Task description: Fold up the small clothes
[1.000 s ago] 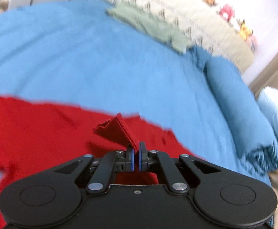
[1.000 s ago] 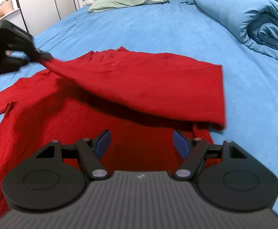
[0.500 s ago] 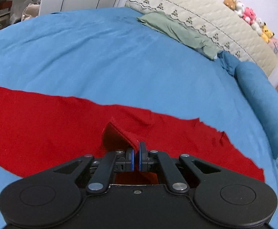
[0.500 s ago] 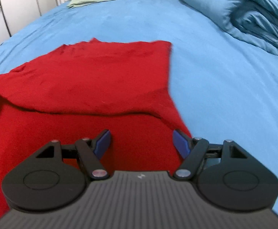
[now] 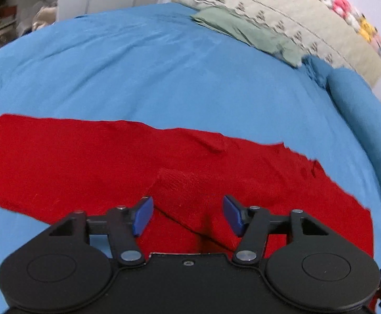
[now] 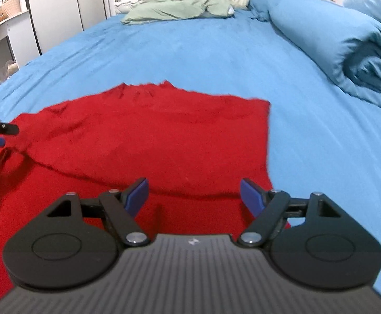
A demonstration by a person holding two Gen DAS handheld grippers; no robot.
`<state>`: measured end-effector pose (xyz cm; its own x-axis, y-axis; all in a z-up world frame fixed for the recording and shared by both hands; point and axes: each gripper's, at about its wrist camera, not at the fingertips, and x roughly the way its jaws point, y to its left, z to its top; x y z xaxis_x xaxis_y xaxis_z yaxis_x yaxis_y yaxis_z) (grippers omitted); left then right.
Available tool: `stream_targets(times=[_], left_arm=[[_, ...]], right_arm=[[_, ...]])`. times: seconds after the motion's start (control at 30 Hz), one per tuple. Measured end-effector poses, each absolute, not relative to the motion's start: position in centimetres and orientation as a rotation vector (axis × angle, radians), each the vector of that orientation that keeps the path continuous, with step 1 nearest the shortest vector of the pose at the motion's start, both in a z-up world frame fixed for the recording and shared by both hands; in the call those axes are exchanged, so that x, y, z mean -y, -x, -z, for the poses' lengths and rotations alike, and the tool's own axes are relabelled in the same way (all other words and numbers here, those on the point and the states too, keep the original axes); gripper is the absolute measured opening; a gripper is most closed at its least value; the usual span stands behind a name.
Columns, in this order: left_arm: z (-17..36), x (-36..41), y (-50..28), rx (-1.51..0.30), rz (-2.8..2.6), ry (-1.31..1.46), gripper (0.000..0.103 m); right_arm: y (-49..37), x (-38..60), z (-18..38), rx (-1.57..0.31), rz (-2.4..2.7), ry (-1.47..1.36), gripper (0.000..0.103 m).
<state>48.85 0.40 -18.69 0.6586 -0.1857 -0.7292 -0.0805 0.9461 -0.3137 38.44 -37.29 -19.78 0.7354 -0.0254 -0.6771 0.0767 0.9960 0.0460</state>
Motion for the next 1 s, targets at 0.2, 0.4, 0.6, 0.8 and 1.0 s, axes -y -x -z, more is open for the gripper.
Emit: stream_targets(times=[0.2, 0.4, 0.6, 0.8, 1.0], left_arm=[[19.2, -2.1, -51.3, -0.863, 0.010, 0.436, 0.064], [19.8, -1.6, -54.1, -0.958, 0.096, 0.357, 0.064], [19.6, 0.7, -54.3, -1.003, 0.195, 0.206, 0.020], [15.4, 4.3, -48.9, -0.742, 0.363, -0.079, 0.019], [19.1, 6.3, -46.5, -0.691, 0.256, -0.432, 0.032]], right_arm=[[-39.3, 36.1, 19.6, -0.737, 0.033, -0.074, 0.092], [-40.0, 35.7, 20.2, -0.756, 0.026, -0.060, 0.092], [-40.4, 35.6, 20.7, -0.768, 0.049, -0.080, 0.092], [-40.6, 35.5, 21.2, -0.781, 0.054, -0.093, 0.092], [-40.7, 35.6, 21.9, -0.798, 0.058, -0.100, 0.092]])
